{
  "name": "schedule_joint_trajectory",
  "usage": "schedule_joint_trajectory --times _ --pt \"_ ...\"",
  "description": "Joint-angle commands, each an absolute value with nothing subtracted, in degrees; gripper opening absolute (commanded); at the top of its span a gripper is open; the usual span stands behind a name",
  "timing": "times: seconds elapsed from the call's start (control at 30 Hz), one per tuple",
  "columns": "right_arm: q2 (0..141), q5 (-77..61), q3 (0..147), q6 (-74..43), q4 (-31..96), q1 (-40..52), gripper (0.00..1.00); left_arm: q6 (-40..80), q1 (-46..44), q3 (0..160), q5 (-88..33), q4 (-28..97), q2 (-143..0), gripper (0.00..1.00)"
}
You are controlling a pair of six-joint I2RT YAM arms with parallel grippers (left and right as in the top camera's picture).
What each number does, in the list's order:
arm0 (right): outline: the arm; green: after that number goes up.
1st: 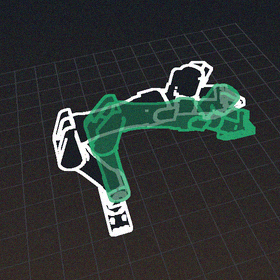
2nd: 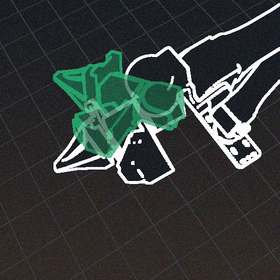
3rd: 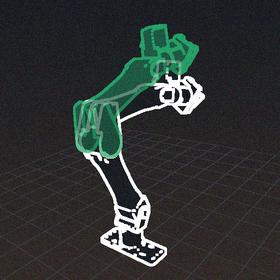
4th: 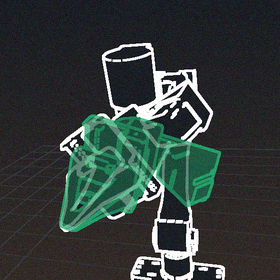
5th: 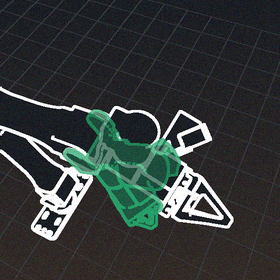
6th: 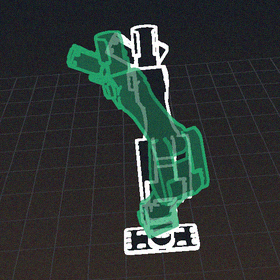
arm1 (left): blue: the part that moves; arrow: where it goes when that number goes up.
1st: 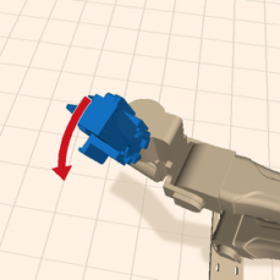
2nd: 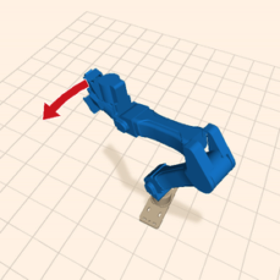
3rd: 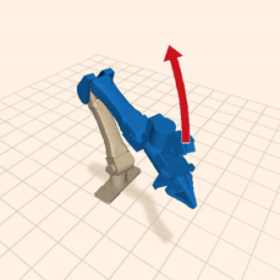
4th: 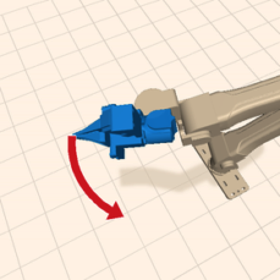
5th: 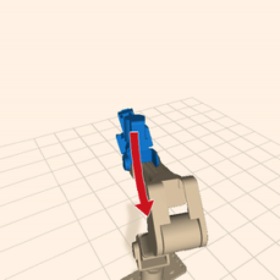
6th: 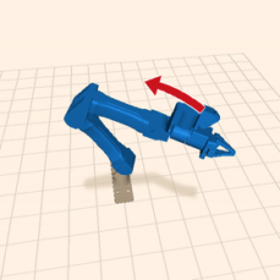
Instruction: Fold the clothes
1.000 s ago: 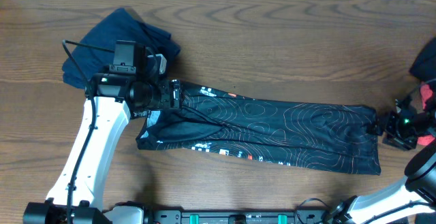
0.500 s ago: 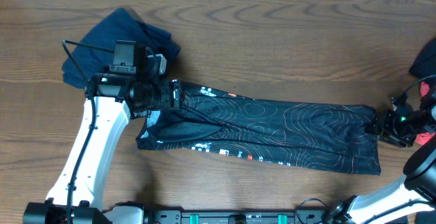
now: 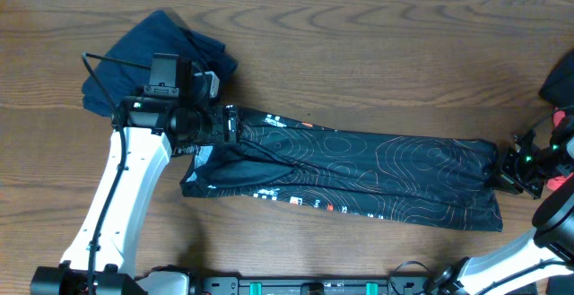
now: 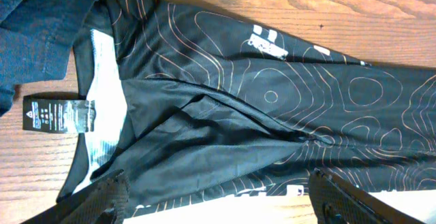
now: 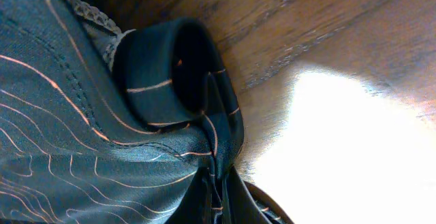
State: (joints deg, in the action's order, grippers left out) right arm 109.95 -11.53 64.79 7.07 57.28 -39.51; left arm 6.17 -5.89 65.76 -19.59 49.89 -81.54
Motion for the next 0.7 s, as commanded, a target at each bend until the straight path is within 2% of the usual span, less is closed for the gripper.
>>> schedule_joint_trajectory --times 0.0,0.13,0.43,0.67 --pt "112.6 -6.9 64.5 5.7 57.6 -38.6 0.01 6.2 -5.8 66.7 -20.3 50.1 -81.1 0.86" --pt "108.5 -2.8 66.2 1.7 57.9 -39.4 0.01 6.2 -5.8 66.7 -20.3 50.6 -81.1 0.86" --pt "95.8 -2.8 66.7 -5.0 59.0 -39.2 0.01 6.2 -5.8 66.7 -20.3 50.7 -81.1 0.86" --pt "90.8 -2.2 66.7 -7.1 63.7 -35.7 0.01 6.2 -5.8 66.7 -20.3 50.7 -81.1 0.86"
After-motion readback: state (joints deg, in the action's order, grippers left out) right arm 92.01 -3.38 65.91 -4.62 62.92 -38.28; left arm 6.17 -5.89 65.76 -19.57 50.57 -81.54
